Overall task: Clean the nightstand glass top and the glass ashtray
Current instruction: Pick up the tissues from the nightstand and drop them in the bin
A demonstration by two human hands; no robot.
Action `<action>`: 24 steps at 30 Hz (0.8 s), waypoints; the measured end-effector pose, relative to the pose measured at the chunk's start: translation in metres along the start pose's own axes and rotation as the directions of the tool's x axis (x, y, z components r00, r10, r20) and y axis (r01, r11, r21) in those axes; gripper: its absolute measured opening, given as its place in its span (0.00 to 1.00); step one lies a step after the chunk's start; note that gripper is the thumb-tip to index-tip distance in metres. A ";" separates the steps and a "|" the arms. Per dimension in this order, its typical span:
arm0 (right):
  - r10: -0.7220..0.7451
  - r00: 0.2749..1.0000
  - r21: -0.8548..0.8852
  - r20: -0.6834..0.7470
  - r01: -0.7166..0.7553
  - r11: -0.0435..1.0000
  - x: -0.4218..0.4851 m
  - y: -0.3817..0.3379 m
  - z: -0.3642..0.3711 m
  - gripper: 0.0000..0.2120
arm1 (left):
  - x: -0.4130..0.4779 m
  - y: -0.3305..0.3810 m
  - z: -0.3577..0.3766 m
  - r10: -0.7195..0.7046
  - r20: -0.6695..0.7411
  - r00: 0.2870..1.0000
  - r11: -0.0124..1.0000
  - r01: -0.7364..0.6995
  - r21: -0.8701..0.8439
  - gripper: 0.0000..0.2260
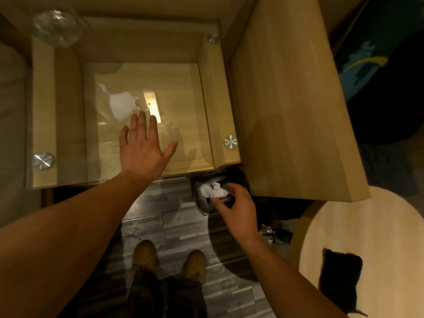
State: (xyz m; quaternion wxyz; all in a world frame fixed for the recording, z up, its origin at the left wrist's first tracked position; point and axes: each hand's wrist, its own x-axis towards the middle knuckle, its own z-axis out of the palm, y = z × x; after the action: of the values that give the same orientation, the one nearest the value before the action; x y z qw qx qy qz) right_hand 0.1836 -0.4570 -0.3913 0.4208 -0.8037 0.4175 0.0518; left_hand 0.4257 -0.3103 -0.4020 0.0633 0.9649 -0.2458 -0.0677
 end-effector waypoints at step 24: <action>-0.460 0.867 -0.221 0.191 0.495 0.840 0.147 -0.407 0.053 0.30 | 0.075 -0.187 -0.199 -0.279 -0.034 0.960 0.925 0.259 -0.279 0.25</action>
State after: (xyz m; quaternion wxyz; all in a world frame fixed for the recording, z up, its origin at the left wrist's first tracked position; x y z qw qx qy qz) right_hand 0.5837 -0.3902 -0.2313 0.3367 -0.9257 0.1646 0.0523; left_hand 0.6099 -0.1663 -0.2430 0.1939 0.9734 -0.0970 -0.0735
